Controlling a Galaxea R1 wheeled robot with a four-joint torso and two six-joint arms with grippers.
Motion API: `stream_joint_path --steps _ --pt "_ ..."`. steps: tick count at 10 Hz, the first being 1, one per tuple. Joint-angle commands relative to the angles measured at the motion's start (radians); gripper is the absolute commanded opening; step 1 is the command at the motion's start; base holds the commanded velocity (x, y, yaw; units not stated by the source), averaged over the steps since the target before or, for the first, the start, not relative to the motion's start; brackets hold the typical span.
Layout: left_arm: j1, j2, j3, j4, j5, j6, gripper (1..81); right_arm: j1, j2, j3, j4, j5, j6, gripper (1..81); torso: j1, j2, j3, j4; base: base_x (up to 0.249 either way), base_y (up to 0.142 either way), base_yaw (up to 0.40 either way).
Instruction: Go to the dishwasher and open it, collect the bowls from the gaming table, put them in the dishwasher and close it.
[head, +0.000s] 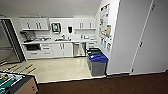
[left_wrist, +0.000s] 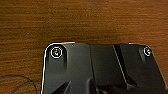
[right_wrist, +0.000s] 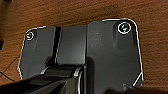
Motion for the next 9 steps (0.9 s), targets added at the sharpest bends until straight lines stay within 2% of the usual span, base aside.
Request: stream_joint_path --steps 1,3,9 --pt "-0.045 -0.017 -0.002 0.009 0.042 0.003 81.1 0.05 0.007 0.002 0.025 -0.047 0.001 81.1 0.0 0.0 0.0 0.0 0.142 0.0 0.0" --pt "-0.043 -0.028 -0.002 0.01 0.043 0.003 81.1 0.056 0.014 0.003 0.048 -0.046 0.0 81.1 0.0 0.0 0.0 0.0 0.132 0.0 0.0" --pt "-0.047 -0.028 -0.002 0.009 0.043 0.002 81.1 0.056 0.017 0.003 0.048 -0.046 -0.002 81.1 -0.002 -0.001 0.0 0.0 0.132 0.0 0.0"
